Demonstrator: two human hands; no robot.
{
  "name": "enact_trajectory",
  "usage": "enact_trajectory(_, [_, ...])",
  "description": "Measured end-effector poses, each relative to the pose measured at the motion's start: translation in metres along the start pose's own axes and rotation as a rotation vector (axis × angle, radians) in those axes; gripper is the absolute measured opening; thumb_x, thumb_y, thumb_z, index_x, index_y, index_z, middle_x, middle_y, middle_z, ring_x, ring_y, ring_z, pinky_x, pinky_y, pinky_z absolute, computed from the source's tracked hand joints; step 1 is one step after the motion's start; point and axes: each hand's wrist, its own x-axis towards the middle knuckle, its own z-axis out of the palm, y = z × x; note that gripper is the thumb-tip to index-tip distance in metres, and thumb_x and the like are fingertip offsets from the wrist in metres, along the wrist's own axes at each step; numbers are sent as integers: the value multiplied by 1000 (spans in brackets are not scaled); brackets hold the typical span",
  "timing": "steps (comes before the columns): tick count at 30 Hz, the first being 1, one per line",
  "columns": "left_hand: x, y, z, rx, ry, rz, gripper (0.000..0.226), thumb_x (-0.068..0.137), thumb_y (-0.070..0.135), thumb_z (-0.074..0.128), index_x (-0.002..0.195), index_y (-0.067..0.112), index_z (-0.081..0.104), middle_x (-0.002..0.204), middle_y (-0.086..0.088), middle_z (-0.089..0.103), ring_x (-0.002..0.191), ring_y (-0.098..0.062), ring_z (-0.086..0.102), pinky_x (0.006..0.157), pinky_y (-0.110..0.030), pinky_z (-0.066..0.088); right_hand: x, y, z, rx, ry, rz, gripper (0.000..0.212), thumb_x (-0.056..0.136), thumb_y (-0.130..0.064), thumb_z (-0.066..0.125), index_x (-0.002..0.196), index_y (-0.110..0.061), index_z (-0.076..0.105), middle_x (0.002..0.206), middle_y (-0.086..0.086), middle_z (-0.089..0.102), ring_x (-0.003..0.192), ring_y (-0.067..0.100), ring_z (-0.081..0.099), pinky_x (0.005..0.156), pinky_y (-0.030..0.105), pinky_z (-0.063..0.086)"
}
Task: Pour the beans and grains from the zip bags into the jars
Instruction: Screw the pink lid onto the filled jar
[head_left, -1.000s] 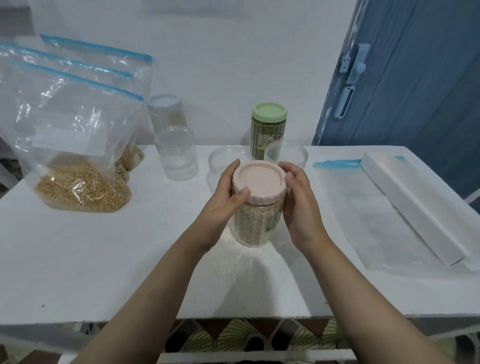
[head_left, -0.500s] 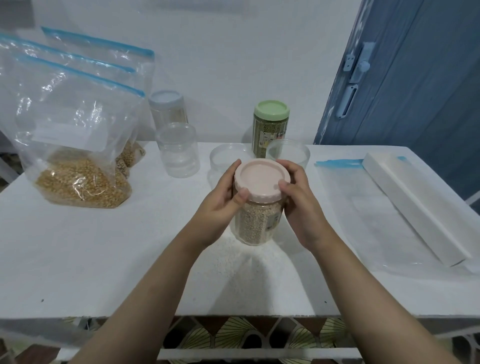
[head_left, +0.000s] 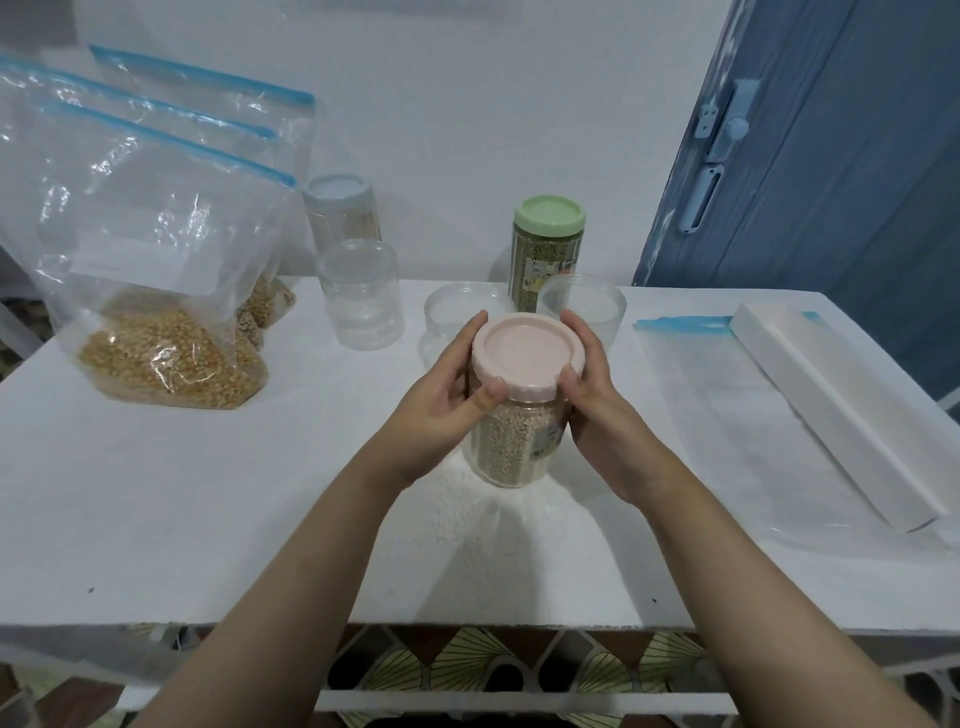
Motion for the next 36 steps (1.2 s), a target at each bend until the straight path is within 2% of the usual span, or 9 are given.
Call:
enact_trajectory(4, [2, -2, 2, -4, 44, 18, 73, 88, 30, 56, 154, 16, 25, 140, 18, 48, 126, 9, 49, 99, -13, 43, 0, -2, 1, -21, -2, -15, 95, 71, -67, 75, 149, -32, 33, 147, -6, 50, 135, 10, 48, 104, 27, 44])
enact_trajectory(10, [3, -2, 6, -51, 59, 10, 57, 96, 41, 46, 148, 29, 29, 136, 25, 48, 121, 17, 48, 95, -9, 42, -2, 6, 17, 10, 153, -81, 58, 91, -41, 54, 146, -30, 38, 139, -9, 55, 130, 8, 52, 103, 31, 46])
enact_trajectory(16, [2, 0, 27, -132, 210, -26, 42, 106, 31, 39, 147, 30, 29, 135, 9, 53, 120, 4, 53, 99, -15, 45, -4, -1, 41, 6, 331, -96, 52, 90, -45, 48, 140, -30, 45, 134, -6, 58, 124, 9, 57, 106, 35, 46])
enact_trajectory(21, [-6, 20, 19, -119, 314, 72, 33, 103, 32, 43, 135, 35, 39, 134, 1, 55, 122, -11, 55, 107, -31, 45, -7, -23, 68, -103, 414, -179, 45, 91, -44, 42, 134, -35, 46, 127, -12, 59, 115, 2, 58, 99, 29, 49])
enact_trajectory(23, [-4, 36, 13, -94, 363, 140, 36, 93, 39, 42, 130, 40, 42, 131, 2, 56, 120, -12, 56, 104, -30, 47, -3, -39, 78, -120, 425, -250, 42, 93, -41, 41, 134, -31, 46, 121, -19, 59, 110, -5, 58, 97, 22, 50])
enact_trajectory(26, [7, 61, 0, -51, 394, 221, 35, 100, 35, 40, 136, 35, 43, 127, 4, 56, 115, -10, 57, 95, -23, 51, 13, -63, 87, -113, 441, -326, 32, 103, -35, 43, 135, -28, 46, 112, -23, 59, 100, -12, 58, 90, 15, 50])
enact_trajectory(30, [40, 92, -19, -21, 458, 329, 38, 99, 35, 39, 137, 29, 43, 117, 5, 58, 105, -5, 59, 84, -12, 50, 49, -98, 96, -101, 448, -374, 34, 93, -50, 47, 126, -43, 48, 119, -6, 59, 109, 7, 62, 100, 37, 52])
enact_trajectory(33, [73, 108, -36, -13, 492, 367, 46, 90, 41, 39, 134, 29, 45, 108, 10, 60, 99, -3, 60, 86, -16, 50, 80, -118, 95, -143, 444, -409, 30, 105, -36, 41, 135, -35, 44, 106, -16, 59, 89, -9, 61, 88, 24, 53])
enact_trajectory(36, [108, 113, -52, 16, 503, 365, 39, 97, 37, 40, 134, 27, 45, 112, 4, 60, 100, -8, 60, 87, -19, 49, 117, -131, 90, -132, 434, -411, 35, 101, -38, 42, 135, -32, 45, 106, -14, 60, 94, -1, 62, 89, 26, 52])
